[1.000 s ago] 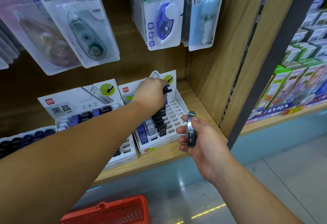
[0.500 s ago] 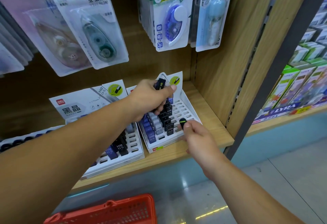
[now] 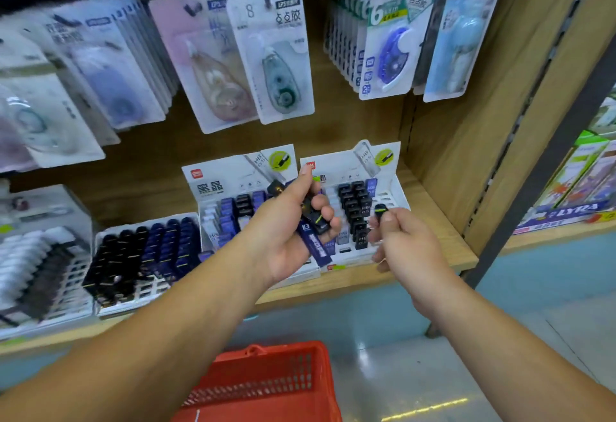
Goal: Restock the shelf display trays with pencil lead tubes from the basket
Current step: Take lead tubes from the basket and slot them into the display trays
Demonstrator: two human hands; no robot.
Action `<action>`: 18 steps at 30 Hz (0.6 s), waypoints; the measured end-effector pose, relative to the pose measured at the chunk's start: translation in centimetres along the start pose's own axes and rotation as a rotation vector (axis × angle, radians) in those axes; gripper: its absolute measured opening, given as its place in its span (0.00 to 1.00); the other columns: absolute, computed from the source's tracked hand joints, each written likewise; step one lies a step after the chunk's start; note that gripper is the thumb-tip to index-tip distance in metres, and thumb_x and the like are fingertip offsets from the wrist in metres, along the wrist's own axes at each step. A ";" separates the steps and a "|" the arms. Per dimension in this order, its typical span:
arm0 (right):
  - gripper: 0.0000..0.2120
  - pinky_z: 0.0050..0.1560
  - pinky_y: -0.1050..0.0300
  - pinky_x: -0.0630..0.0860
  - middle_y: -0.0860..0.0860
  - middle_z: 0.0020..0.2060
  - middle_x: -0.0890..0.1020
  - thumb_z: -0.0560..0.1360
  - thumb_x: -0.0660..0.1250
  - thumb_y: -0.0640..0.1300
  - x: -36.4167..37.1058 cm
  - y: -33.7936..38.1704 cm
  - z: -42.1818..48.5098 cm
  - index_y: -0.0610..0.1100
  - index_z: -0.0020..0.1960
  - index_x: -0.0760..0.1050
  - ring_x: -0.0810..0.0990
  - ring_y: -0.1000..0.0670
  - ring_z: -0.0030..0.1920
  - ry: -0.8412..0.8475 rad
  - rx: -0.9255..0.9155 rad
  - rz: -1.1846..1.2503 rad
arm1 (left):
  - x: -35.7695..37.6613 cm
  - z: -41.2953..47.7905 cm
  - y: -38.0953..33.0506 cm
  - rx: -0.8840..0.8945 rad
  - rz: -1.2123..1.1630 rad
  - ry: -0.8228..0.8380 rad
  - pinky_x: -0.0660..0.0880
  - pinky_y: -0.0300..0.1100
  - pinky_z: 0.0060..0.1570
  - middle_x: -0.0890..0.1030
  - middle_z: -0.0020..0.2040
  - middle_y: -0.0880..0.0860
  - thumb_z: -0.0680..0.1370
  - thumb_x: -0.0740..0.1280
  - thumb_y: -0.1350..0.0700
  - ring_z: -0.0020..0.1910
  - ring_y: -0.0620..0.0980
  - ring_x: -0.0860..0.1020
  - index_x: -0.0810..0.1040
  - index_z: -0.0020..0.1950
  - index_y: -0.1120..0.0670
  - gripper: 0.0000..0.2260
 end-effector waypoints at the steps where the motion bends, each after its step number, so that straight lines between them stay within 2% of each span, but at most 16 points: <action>1: 0.13 0.31 0.55 0.69 0.50 0.35 0.80 0.86 0.57 0.46 1.2 0.7 -1.0 0.45 0.50 0.78 0.72 0.49 0.29 0.098 0.031 0.103 | -0.3 -0.2 0.2 0.026 -0.029 -0.012 0.78 0.44 0.34 0.71 0.32 0.51 0.83 0.67 0.45 0.30 0.49 0.72 0.76 0.43 0.55 0.15; 2: 0.12 0.29 0.56 0.64 0.49 0.33 0.78 0.85 0.60 0.48 2.4 1.3 -2.1 0.44 0.50 0.78 0.68 0.50 0.27 0.198 0.057 0.173 | -0.6 -0.4 0.3 0.050 -0.060 -0.024 0.78 0.44 0.35 0.71 0.32 0.51 0.84 0.66 0.46 0.30 0.49 0.73 0.76 0.44 0.55 0.15; 4: 0.13 0.29 0.57 0.59 0.49 0.33 0.75 0.81 0.67 0.53 4.2 1.9 -3.9 0.44 0.48 0.78 0.64 0.50 0.26 0.350 0.060 0.161 | -1.0 -0.7 0.5 0.084 -0.115 -0.037 0.78 0.44 0.36 0.71 0.32 0.50 0.84 0.65 0.45 0.31 0.49 0.73 0.75 0.45 0.54 0.14; 6: 0.10 0.29 0.58 0.58 0.50 0.33 0.76 0.78 0.72 0.51 5.2 2.0 -4.8 0.46 0.45 0.77 0.63 0.51 0.26 0.429 0.035 0.109 | -1.2 -0.9 0.5 0.103 -0.139 -0.055 0.77 0.44 0.39 0.71 0.32 0.49 0.83 0.65 0.44 0.32 0.48 0.73 0.75 0.44 0.54 0.15; 10: 0.07 0.31 0.57 0.57 0.43 0.35 0.81 0.80 0.71 0.40 5.4 1.1 -4.4 0.43 0.43 0.80 0.61 0.51 0.26 0.460 0.113 0.265 | -1.9 -0.7 0.2 0.138 -0.122 -0.081 0.77 0.45 0.41 0.72 0.33 0.50 0.83 0.66 0.45 0.31 0.48 0.73 0.75 0.43 0.54 0.15; 14: 0.04 0.30 0.57 0.58 0.43 0.35 0.81 0.80 0.69 0.36 4.2 0.5 -3.4 0.41 0.47 0.79 0.64 0.52 0.27 0.392 0.113 0.244 | -3.2 0.3 -2.6 0.238 -0.120 -0.110 0.75 0.44 0.40 0.70 0.32 0.49 0.85 0.64 0.47 0.31 0.47 0.70 0.75 0.41 0.53 0.15; 16: 0.04 0.29 0.58 0.60 0.46 0.34 0.80 0.81 0.69 0.36 3.3 0.4 -2.8 0.41 0.47 0.79 0.64 0.51 0.27 0.333 0.084 0.222 | -4.0 0.4 -4.0 0.305 0.087 -0.143 0.72 0.42 0.34 0.69 0.32 0.50 0.84 0.66 0.48 0.30 0.48 0.68 0.76 0.44 0.54 0.13; 18: 0.03 0.28 0.58 0.61 0.48 0.34 0.80 0.81 0.68 0.37 2.7 0.3 -2.4 0.42 0.49 0.79 0.64 0.51 0.27 0.288 0.063 0.199 | -4.1 0.2 -4.3 0.334 0.419 -0.141 0.67 0.42 0.29 0.66 0.32 0.51 0.84 0.67 0.50 0.29 0.49 0.65 0.77 0.49 0.57 0.11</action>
Point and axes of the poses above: each hand's wrist, its own z-axis towards the middle knuckle, its own x-axis out of the palm, y = z × x, the point moved 7 cm from there along z, towards the middle knuckle
